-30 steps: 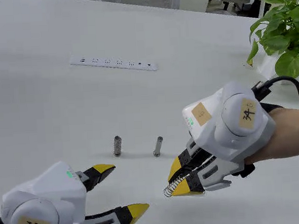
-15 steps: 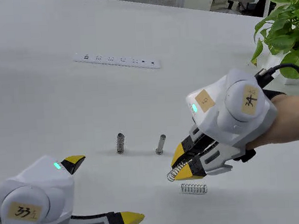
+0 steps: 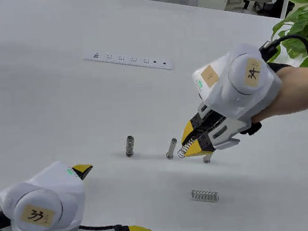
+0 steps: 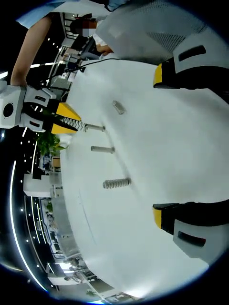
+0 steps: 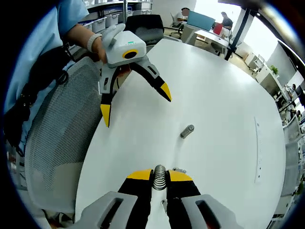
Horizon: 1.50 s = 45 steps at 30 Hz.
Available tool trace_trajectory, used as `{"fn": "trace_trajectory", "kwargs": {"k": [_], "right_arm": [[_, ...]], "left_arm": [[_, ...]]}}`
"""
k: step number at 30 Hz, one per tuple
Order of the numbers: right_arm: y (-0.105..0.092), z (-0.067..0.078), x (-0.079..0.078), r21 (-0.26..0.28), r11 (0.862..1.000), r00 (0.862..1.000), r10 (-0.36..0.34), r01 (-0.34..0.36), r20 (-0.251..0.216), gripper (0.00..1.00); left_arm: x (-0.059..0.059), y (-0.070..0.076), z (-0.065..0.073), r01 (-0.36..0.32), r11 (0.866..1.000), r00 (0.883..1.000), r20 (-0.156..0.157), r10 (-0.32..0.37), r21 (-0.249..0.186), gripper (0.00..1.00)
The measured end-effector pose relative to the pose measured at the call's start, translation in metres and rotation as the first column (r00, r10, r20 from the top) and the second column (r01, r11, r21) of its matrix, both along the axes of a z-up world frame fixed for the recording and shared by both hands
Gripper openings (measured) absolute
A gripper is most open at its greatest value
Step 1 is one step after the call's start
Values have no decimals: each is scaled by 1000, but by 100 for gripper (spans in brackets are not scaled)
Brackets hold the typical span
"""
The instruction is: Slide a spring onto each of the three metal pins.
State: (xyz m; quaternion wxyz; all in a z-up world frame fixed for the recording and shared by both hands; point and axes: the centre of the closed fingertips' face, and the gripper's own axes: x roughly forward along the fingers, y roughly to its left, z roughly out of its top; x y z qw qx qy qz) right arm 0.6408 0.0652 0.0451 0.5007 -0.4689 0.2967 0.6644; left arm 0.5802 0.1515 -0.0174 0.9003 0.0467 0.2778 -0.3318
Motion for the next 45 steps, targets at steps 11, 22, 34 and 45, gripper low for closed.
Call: {"fn": "trace_trajectory", "kwargs": {"k": [11,22,34,45], "right_arm": [[7,-5,27,-79,995,997,61,-57,53,7],[9,-16,34,-145,986,995,87,-80,44,7],[6,-25,39,-184,978,993,107,-97,45,8],[6,-32,38,-201,974,992,119,-107,46,8]], "left_arm": [[-2,-6,1,-3,1000,1000,1,3,-16,99],[-4,-8,1,-8,1000,1000,-3,8,-27,98],[-8,-5,-4,-18,999,1000,-23,18,-30,97],[-11,-5,-8,-22,999,999,-38,21,-33,95]]}}
